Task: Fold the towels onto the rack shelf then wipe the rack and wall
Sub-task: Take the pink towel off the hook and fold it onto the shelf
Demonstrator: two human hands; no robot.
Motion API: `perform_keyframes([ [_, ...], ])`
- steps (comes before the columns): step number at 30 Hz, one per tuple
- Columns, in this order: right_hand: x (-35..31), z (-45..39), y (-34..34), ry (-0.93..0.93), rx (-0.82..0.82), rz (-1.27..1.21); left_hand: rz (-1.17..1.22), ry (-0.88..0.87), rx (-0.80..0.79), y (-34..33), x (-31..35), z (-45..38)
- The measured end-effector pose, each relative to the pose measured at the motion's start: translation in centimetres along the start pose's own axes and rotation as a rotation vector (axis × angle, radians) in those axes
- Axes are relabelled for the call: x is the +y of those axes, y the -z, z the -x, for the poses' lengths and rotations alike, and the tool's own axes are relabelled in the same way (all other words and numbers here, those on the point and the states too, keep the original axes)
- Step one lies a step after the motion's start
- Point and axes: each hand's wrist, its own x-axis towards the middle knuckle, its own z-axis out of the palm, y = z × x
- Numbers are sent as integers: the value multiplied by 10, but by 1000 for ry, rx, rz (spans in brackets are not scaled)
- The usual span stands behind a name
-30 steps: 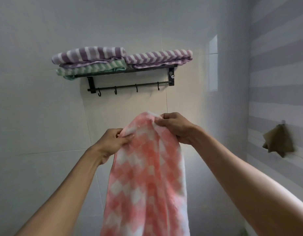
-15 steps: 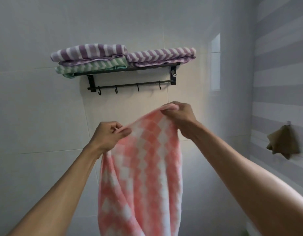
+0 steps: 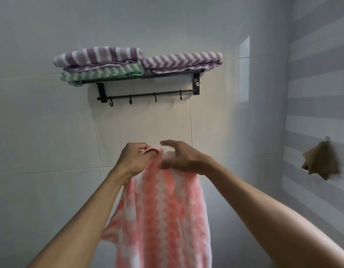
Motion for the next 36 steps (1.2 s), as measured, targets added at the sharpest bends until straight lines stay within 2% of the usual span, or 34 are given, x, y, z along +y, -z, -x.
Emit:
perform_keyframes([
  [3, 0, -5, -10, -4, 96, 55, 46, 16, -23, 1, 4, 2],
  [8, 5, -7, 10, -63, 240, 38, -218, 28, -73, 16, -35, 15],
  [14, 24, -16, 46, -195, 482, -34, -289, 305, -152, 30, -102, 34],
  [16, 31, -17, 59, -251, 534, -59, -263, 354, -93, 33, -113, 40],
  [19, 42, -14, 67, -309, 586, 15, -123, 323, 129, 32, -115, 36],
  [21, 37, -6, 58, -234, 493, 68, -37, 234, 180, 25, -97, 28],
  [24, 19, 0, 22, -74, 138, 73, -22, 65, 60, 3, -51, 16],
  [26, 15, -1, -4, -42, -29, 97, 24, 25, -33, -10, -21, 11],
  [29, 20, -3, -18, -42, 0, 35, -28, 44, -117, -9, -1, 8],
  [33, 33, -1, 1, -114, 69, -28, -410, 120, -256, 14, -20, 14],
  [34, 37, 0, 7, -130, 82, -48, -400, 143, -254, 16, -26, 19],
  [36, 44, -2, 14, -172, 105, -68, -161, 254, -170, 16, -35, 29],
])
